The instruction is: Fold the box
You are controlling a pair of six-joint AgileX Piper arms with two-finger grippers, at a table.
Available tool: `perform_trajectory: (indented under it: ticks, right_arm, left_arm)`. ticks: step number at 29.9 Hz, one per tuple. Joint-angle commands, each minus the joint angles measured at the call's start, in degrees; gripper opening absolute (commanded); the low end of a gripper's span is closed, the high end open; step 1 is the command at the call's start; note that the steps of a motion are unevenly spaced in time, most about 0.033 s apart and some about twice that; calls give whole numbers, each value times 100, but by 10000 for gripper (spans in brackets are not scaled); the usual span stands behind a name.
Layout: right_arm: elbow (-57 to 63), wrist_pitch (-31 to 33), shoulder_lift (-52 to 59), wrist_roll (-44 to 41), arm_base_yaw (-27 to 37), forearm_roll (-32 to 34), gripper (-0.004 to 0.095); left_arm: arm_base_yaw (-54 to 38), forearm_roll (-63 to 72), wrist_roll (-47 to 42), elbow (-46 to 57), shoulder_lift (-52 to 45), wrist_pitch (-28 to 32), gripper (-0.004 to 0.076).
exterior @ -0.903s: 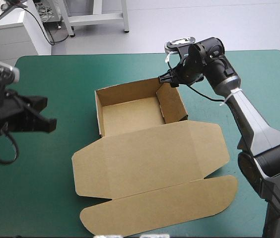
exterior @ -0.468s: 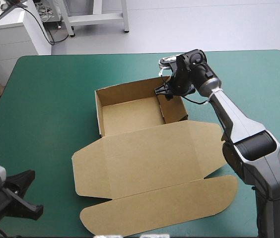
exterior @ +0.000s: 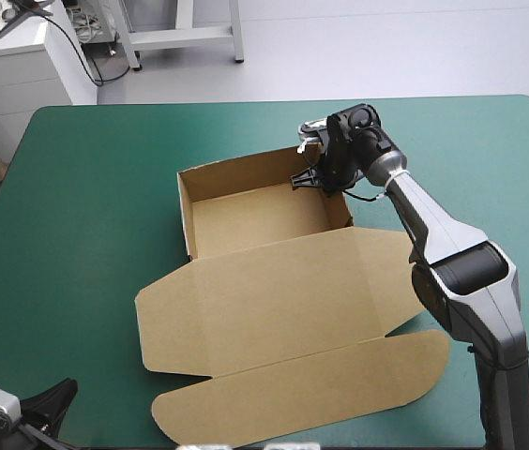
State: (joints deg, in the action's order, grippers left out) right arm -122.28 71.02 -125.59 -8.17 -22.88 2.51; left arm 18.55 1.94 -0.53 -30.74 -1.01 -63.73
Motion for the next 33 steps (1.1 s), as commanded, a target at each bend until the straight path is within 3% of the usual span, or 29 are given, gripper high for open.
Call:
perform_trajectory:
  ticks: [1,7,22,27,33]
  right_arm:
    - [-133,66,375,37,71,243,-19]
    - [-133,66,431,59,828,323,-19]
    - [-133,66,867,375,4153,285,-19]
    - [-133,66,789,515,4722,255,-19]
    - [-111,66,551,625,4926,256,-19]
  left_arm:
    - [25,130,-74,-39,3,409,-8]
    - [26,80,-74,13,-7,587,-8]
    - [26,60,-74,97,-7,557,-8]
    - [26,60,-74,97,-7,557,-8]
    - [26,60,-74,97,-7,557,-8]
